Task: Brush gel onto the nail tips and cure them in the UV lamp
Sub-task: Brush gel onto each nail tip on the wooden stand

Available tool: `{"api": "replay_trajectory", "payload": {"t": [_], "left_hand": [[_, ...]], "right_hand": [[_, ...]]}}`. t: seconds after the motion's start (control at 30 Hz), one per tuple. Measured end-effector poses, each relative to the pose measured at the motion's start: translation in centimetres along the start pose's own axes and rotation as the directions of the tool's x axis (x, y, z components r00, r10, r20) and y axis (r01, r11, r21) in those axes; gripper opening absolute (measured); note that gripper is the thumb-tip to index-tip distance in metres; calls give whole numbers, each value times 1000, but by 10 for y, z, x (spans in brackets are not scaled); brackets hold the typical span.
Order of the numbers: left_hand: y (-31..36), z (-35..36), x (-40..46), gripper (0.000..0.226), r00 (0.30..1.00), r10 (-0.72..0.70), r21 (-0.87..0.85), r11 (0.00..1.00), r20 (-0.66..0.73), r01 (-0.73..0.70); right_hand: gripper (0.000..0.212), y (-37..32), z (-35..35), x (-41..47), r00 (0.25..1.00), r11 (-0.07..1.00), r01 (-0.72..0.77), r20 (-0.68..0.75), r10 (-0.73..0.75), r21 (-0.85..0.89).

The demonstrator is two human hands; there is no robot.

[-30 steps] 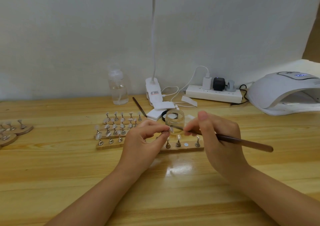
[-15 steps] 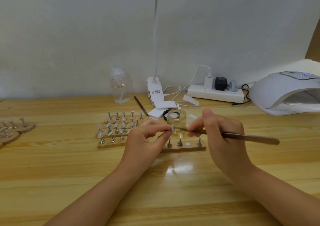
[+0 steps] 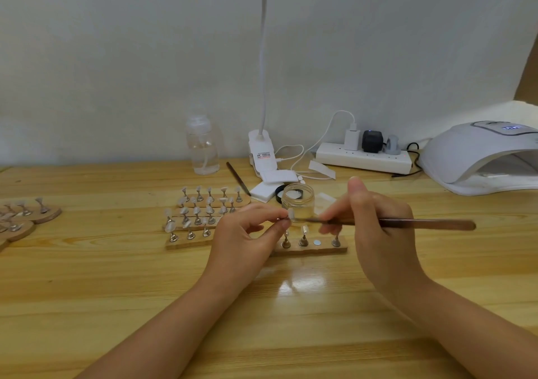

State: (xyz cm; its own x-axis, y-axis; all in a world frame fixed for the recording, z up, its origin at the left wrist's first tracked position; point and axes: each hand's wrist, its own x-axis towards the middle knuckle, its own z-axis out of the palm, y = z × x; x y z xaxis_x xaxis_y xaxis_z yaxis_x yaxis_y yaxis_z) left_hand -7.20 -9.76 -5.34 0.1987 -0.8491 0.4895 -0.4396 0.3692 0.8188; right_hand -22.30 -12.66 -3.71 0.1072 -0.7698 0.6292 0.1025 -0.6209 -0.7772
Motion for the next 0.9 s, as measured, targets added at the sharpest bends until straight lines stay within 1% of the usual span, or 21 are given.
{"api": "replay_trajectory", "payload": {"t": [0.07,0.2,0.3,0.47,0.67,0.77,0.83,0.9], "left_hand": [[-1,0,0,26,1000,5,0,1000,-3,-5],[-1,1,0,27,1000,10,0,1000,-5,-10],[-1,1,1,25,1000,12,-5,1000,-5,-12],[-1,0,-1,27,1000,15,-5,1000,-2,-15],[1,-2,-1,13,998,68,-10,998,-19,-68],[1,-2,-2,19,996,82,-6,997,-26,-82],[1,-2,-2,17,996,80,-7,997,-27,-80],[1,-2,-2,10,997,68,-17,998,-28,-68]], "right_hand": [[40,0,1,1,1000,1000,10,10,-10,-18],[43,1,1,0,999,999,-34,-1,34,-8],[42,1,1,0,1000,1000,12,-4,-12,-18],[46,1,1,-1,998,998,-54,31,55,-35],[45,3,-2,1,997,1000,-15,-78,15,-2],[43,4,-2,0,998,1000,-9,-68,8,-19],[39,5,-1,-1,998,998,43,-49,-45,-50],[37,4,1,-2,993,988,112,-11,-114,-110]]}}
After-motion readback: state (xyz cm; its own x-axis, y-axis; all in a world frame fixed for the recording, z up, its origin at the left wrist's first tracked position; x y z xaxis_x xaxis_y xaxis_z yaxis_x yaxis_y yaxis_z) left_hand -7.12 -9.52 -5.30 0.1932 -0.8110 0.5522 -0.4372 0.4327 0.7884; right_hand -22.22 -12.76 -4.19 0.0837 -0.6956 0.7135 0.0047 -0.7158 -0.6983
